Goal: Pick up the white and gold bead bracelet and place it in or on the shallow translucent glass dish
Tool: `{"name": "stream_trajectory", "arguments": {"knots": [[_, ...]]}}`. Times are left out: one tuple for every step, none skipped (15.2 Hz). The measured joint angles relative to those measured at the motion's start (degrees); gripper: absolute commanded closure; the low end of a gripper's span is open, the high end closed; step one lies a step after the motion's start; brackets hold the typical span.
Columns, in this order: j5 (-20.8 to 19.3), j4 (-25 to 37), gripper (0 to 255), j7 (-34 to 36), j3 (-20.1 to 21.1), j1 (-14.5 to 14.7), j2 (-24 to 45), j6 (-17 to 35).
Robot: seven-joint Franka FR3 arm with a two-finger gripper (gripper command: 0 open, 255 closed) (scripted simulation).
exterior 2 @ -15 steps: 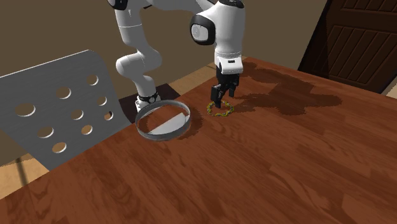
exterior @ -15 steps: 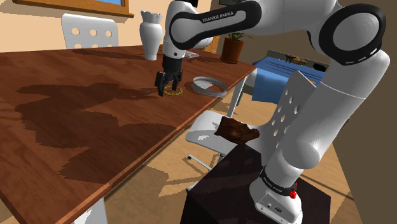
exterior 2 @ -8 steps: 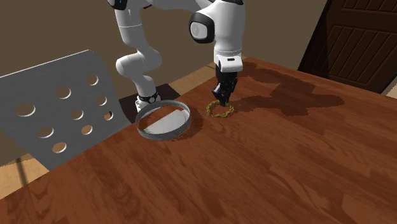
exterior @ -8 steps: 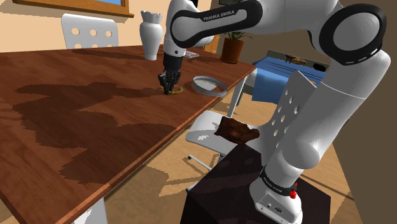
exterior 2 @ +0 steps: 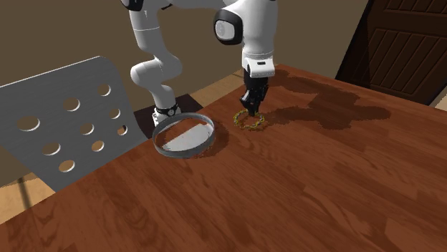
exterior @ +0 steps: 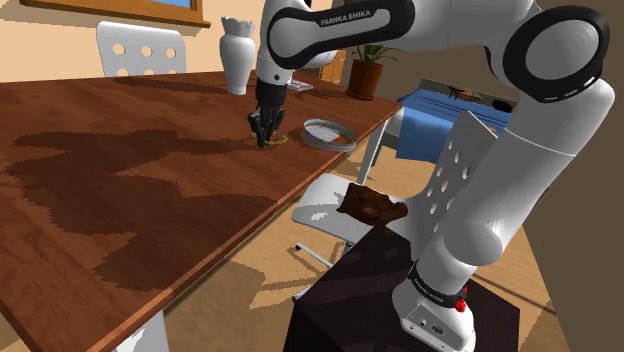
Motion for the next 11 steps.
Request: {"name": "stream_trajectory", "arguments": {"knots": [[0.02, 0.63, 255, 0.07, 0.03, 0.03, -0.07, -0.73], [0.07, 1.07, 255, -0.04, -0.03, -0.02, -0.37, -1.49], [0.09, 1.63, 255, -0.03, -0.04, -0.02, -0.51, -2.18], [0.13, 2.09, 255, 0.02, -0.03, 0.0, -0.77, -2.9], [0.11, 2.88, 255, -0.07, -0.09, -0.06, -0.7, -3.63], [0.13, 3.44, 255, -0.04, -0.09, -0.06, -0.81, -4.3], [0.15, 4.03, 255, -0.05, -0.12, -0.08, -1.01, -5.09], [0.12, 4.96, 255, -0.03, -0.13, -0.09, -0.96, -5.96], [0.08, 5.86, 255, 0.01, -0.14, -0.1, -0.83, -6.73], [0.07, 6.76, 255, 0.09, -0.12, -0.08, -0.81, -7.62], [0.06, 7.35, 255, 0.11, -0.12, -0.09, -0.85, -8.25]]}}
